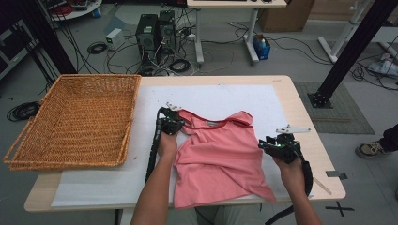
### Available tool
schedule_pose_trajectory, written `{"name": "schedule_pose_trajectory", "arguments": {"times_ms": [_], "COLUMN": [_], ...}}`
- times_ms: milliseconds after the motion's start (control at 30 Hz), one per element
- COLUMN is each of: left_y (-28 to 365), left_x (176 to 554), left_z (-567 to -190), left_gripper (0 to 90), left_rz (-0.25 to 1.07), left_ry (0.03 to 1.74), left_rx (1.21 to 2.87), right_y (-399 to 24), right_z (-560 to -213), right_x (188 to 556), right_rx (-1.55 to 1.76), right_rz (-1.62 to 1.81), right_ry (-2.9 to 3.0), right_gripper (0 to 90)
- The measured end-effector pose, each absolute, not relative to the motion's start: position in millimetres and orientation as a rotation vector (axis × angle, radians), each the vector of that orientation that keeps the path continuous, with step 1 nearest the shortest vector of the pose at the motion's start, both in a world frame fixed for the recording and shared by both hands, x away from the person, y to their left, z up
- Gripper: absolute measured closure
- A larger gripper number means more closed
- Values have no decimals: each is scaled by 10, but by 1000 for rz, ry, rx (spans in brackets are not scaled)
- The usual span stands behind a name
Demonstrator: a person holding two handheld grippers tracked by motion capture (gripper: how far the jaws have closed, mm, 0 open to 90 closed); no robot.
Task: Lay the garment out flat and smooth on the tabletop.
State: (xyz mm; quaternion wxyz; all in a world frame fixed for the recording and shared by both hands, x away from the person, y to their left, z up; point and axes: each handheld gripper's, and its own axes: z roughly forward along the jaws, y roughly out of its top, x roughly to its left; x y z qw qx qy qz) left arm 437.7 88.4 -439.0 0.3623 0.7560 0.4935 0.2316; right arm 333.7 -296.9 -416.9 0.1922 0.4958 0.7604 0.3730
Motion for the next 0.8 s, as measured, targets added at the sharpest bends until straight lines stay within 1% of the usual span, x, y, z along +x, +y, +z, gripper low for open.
{"name": "schedule_pose_trajectory", "arguments": {"times_ms": [100, 167, 233, 300, 367, 400, 433, 467, 567, 600, 633, 667, 767, 800], "left_y": [966, 1018, 1035, 1041, 1036, 1022, 1007, 987, 951, 957, 970, 990, 1062, 1087], "left_x": [4412, 4472, 4494, 4524, 4539, 4544, 4544, 4530, 4478, 4455, 4430, 4403, 4309, 4272], "left_z": [-4263, -4167, -4128, -4192, -4248, -4258, -4258, -4253, -4222, -4211, -4198, -4189, -4177, -4176], "left_gripper": [889, 889, 889, 888, 883, 819, 690, 633, 555, 540, 527, 524, 512, 512], "left_rz": [668, 682, 704, 682, 650, 633, 620, 620, 630, 635, 630, 630, 622, 628], "left_ry": [1260, 1276, 1285, 1314, 1329, 1334, 1336, 1330, 1292, 1284, 1281, 1276, 1263, 1258], "left_rx": [1809, 1755, 1667, 1677, 1691, 1683, 1686, 1695, 1745, 1745, 1742, 1742, 1732, 1737], "right_y": [-2990, -2999, -2996, -2967, -2890, -2846, -2795, -2747, -2598, -2550, -2506, -2468, -2409, -2404], "right_z": [-4160, -4153, -4145, -4154, -4179, -4196, -4204, -4220, -4297, -4324, -4348, -4375, -4454, -4431], "right_x": [3424, 3505, 3585, 3681, 3798, 3853, 3905, 3954, 4108, 4153, 4188, 4211, 4293, 4309], "right_rx": [1384, 1387, 1396, 1388, 1365, 1340, 1333, 1303, 1233, 1217, 1195, 1155, 1120, 1123], "right_rz": [1052, 1053, 1055, 1073, 1051, 1039, 1015, 999, 922, 899, 883, 877, 827, 827], "right_ry": [2123, 2098, 2060, 2048, 2074, 2084, 2094, 2090, 2140, 2166, 2186, 2185, 2228, 2228], "right_gripper": [625, 625, 625, 621, 588, 575, 554, 548, 544, 571, 624, 655, 801, 825]}}
